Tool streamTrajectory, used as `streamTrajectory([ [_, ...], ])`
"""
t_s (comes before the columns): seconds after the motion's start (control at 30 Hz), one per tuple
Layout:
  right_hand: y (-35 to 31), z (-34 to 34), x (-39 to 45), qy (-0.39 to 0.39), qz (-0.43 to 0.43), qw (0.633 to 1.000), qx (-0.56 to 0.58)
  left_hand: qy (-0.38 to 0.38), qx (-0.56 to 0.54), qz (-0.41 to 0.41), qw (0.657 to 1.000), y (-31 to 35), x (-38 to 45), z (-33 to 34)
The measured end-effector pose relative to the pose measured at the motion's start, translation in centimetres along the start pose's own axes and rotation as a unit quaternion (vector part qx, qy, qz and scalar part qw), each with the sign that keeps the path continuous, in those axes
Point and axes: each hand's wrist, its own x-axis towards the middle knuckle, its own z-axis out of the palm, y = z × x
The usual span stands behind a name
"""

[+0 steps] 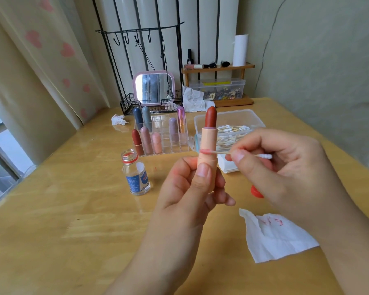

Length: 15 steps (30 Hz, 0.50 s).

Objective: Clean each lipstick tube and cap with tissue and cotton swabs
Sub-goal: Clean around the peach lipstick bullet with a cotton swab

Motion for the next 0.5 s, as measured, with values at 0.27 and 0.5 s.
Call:
streamTrajectory([
  [0.27, 0.2, -0.8, 0.3, 0.031, 0.013, 0.999, -0.024, -0.009, -0.014, -0.003, 1.000, -0.1, 0.1, 0.0],
  [0.5, 0.0, -0.2, 0.1, -0.013, 0.000, 0.998, 0.057, -0.037, -0.043, -0.019, 0.998, -0.2, 0.1, 0.1],
])
